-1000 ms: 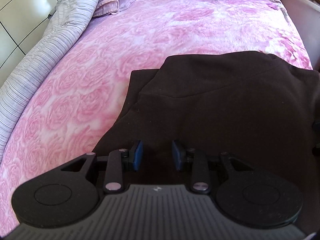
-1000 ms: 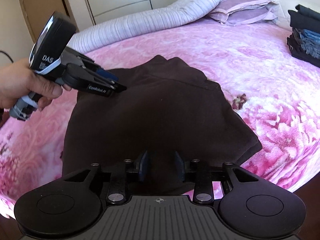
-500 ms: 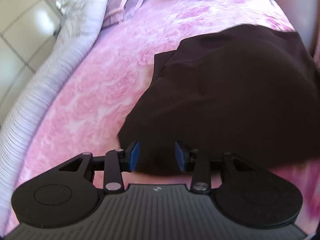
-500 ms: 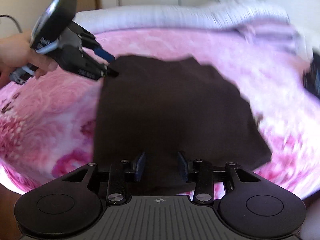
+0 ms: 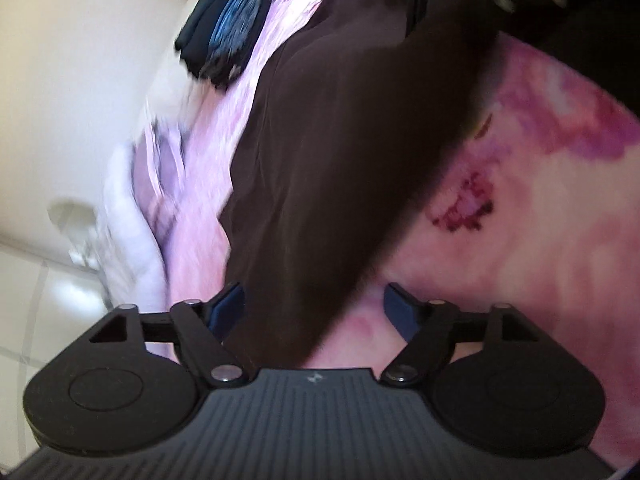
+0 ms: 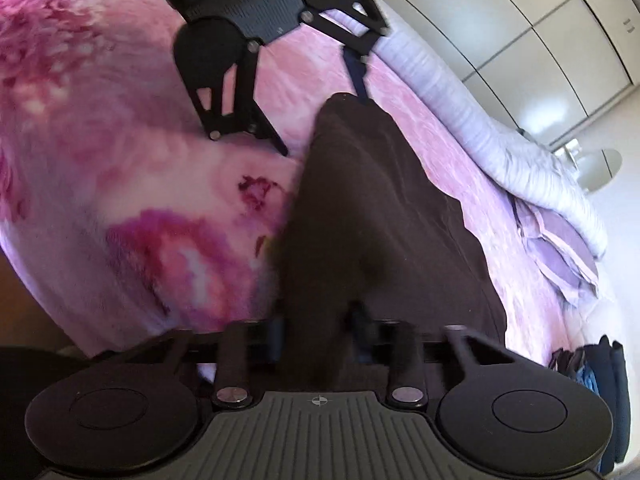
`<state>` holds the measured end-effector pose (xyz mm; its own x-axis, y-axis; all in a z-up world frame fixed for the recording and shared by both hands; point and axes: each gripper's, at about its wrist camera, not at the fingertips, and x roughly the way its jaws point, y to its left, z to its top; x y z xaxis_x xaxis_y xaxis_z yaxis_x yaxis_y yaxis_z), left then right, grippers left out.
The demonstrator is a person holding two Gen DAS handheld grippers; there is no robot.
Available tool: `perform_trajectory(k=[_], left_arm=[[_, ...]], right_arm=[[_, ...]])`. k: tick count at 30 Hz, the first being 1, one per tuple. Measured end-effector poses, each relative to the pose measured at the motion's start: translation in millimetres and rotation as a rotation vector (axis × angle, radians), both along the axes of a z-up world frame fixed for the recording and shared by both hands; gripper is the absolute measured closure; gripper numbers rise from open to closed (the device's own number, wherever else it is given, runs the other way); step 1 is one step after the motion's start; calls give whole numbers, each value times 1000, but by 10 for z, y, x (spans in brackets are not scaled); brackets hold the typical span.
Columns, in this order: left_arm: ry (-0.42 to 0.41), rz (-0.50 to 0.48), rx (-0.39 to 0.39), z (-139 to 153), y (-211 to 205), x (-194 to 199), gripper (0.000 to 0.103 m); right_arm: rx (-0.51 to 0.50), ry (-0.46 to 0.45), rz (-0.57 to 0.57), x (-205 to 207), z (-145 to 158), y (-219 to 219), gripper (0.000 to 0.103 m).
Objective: Fold clothes
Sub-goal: 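Grasp the folded shirt edge with the left gripper while the right gripper grasps the other edge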
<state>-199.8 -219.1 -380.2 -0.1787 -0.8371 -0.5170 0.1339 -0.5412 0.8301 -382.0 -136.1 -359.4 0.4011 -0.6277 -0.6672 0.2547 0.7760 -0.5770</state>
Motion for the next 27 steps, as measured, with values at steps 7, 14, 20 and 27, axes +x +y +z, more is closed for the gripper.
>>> perform_trajectory(k=[7, 14, 20, 27], left_arm=[[-162, -113, -73, -89, -157, -166, 42], [-183, -41, 8, -155, -272, -415, 92], [-135, 22, 67, 15, -317, -442, 93], [-126, 44, 96, 153, -267, -514, 93]], right_arm=[[26, -75, -16, -502, 502, -111, 85], [47, -96, -72, -802, 335, 12, 68], [-39, -90, -93, -514, 56, 207, 33], [-117, 24, -102, -348, -288, 53, 31]])
